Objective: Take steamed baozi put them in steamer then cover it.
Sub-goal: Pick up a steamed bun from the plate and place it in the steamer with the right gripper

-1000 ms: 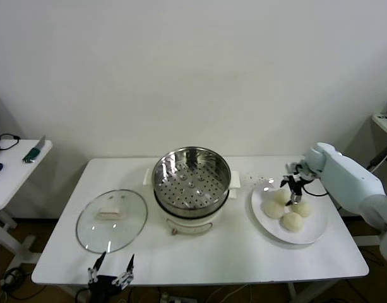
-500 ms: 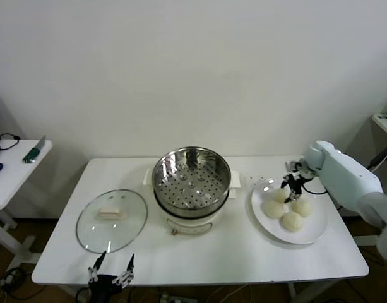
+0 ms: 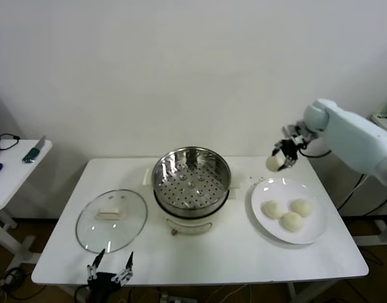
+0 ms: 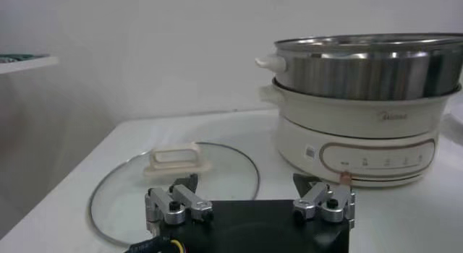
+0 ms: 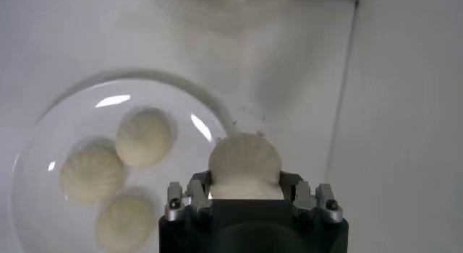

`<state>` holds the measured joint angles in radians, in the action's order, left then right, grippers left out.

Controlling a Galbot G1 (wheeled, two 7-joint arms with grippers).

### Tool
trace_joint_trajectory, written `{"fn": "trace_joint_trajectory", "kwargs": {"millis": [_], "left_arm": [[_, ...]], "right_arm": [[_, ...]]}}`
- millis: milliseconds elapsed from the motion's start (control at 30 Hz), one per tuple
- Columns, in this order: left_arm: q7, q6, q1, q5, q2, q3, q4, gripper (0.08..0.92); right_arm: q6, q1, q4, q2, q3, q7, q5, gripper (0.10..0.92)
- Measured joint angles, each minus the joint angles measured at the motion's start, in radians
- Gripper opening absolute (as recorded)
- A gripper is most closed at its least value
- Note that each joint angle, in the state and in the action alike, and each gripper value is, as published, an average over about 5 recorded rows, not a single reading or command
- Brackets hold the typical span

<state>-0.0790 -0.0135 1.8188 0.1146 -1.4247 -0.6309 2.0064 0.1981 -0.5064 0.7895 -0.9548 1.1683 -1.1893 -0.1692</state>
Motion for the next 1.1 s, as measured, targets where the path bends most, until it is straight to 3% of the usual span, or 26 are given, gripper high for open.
{"fn": "trace_joint_trajectory", "kwargs": {"millis": [267, 533, 733, 1100], "left_arm": [[0.0, 0.0, -0.003, 0.0, -0.001, -0.009, 0.009, 0.823], [0.002, 0.0, -0.003, 0.0, -0.003, -0.021, 0.018, 0.823], [0.002, 0.0, -0.002, 0.0, -0.006, -0.023, 0.025, 0.823], [0.003, 0.001, -0.011, 0.0, -0.011, -0.025, 0.021, 0.823]], "right_arm": [[0.129, -0.18, 0.186, -0.059, 0.123, 0.013, -0.059, 0.628], [0.271, -0.215, 0.278, -0.165, 0.154, 0.066, -0.006, 0.628], [0.372, -0.154, 0.238, -0.253, 0.128, 0.102, 0.099, 0.628], [0.53, -0.011, 0.028, -0.405, 0.041, 0.14, 0.29, 0.628]]}}
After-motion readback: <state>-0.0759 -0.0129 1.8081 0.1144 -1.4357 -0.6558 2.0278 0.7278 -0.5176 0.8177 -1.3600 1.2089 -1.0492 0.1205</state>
